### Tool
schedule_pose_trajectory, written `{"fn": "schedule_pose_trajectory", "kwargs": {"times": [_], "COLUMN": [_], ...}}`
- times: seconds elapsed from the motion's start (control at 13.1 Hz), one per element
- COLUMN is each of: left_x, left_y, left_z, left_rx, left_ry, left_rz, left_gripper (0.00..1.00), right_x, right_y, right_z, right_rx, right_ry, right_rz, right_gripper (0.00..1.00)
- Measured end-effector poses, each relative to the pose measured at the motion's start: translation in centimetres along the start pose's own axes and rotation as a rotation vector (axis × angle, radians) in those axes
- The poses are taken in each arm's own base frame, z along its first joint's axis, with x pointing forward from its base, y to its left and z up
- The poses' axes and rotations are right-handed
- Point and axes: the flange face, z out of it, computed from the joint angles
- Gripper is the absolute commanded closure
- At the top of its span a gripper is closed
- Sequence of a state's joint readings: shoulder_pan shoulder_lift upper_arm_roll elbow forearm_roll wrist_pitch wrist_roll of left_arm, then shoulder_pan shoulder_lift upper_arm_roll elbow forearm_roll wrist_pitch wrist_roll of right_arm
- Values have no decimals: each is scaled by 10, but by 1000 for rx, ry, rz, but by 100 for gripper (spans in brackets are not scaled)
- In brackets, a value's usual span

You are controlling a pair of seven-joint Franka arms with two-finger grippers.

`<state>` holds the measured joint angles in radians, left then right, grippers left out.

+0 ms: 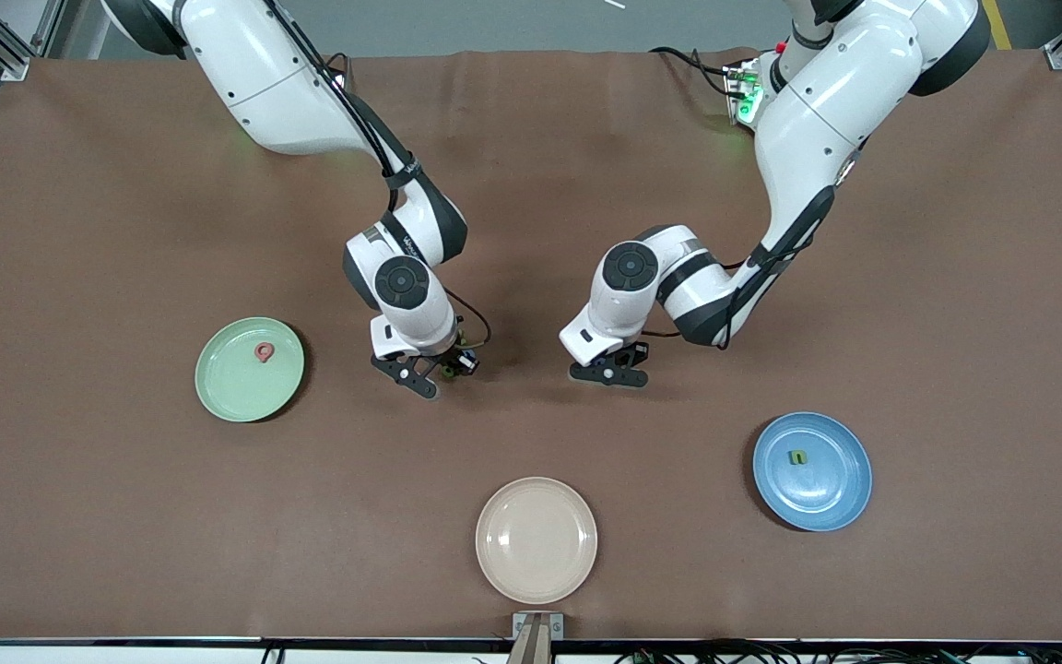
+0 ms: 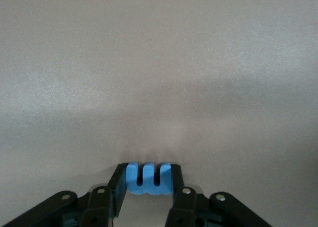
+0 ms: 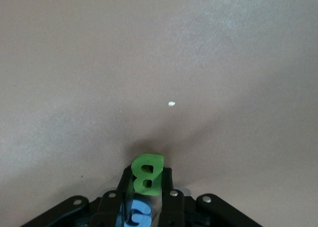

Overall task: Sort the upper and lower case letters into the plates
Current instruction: 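Place the B on the green plate while the left gripper places m on blue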

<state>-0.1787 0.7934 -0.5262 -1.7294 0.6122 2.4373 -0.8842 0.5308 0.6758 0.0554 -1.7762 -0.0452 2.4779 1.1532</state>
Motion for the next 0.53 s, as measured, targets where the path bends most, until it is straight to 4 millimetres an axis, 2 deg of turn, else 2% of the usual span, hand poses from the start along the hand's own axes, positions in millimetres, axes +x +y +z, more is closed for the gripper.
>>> {"fn": "schedule_pose_trajectory", "kwargs": {"times": [0.15, 0.23, 0.38, 0.53], "left_x": [11, 25, 65, 99], "left_y": [-12, -29, -84, -145], "left_z": [-5, -15, -49, -78], "left_rx": [6, 17, 53, 87], "left_ry": [16, 32, 71, 99], "left_rz": [-11, -19, -34, -36], "left_gripper": [100, 99, 99, 98], "right_x": [22, 44, 96, 138], "right_y": [16, 29, 71, 130], "right_z": [-7, -19, -52, -74], "right_rx": [-56, -79, -93, -96], "right_ry": [-15, -24, -38, -52], "right_rz": [-47, -80, -165, -251], "right_gripper": [100, 100, 100, 100]}}
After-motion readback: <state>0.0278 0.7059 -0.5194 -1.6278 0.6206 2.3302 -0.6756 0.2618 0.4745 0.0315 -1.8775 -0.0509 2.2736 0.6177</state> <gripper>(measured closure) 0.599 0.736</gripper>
